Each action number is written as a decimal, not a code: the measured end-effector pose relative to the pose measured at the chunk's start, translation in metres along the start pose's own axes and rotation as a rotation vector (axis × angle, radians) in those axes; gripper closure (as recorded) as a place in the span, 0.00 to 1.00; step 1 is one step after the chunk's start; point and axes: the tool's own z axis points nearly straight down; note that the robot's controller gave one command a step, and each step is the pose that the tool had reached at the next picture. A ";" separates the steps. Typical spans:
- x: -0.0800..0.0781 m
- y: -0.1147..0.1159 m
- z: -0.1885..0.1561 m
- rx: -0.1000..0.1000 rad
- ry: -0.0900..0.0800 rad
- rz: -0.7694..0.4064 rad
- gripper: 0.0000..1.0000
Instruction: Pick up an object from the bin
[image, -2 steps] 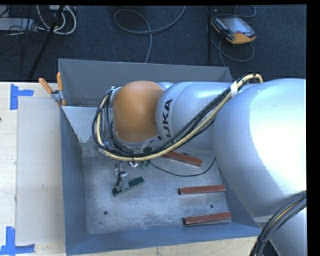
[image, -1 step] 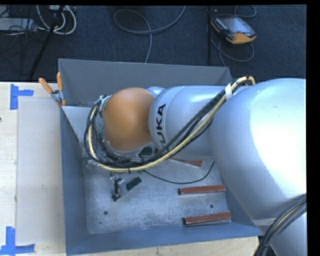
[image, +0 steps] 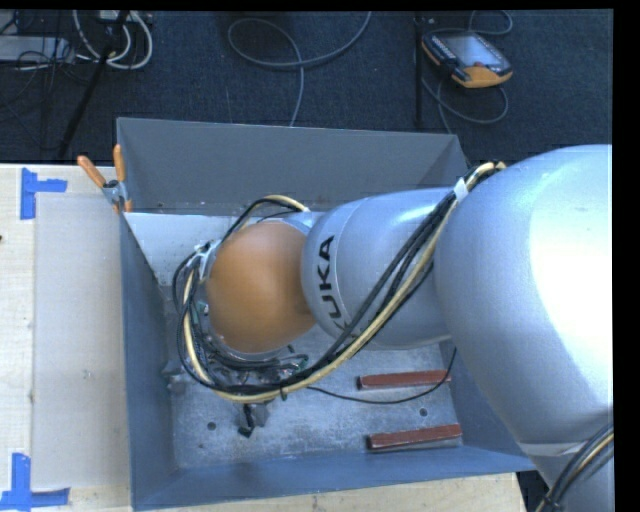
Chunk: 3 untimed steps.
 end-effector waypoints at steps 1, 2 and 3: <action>0.080 0.007 -0.054 0.001 0.003 -0.211 0.00; 0.055 0.025 0.003 -0.004 0.004 -0.076 0.00; 0.075 0.030 -0.005 -0.003 0.002 -0.771 0.00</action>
Offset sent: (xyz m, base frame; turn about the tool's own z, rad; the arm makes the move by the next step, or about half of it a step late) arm -0.0489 -0.0619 0.0531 -0.2160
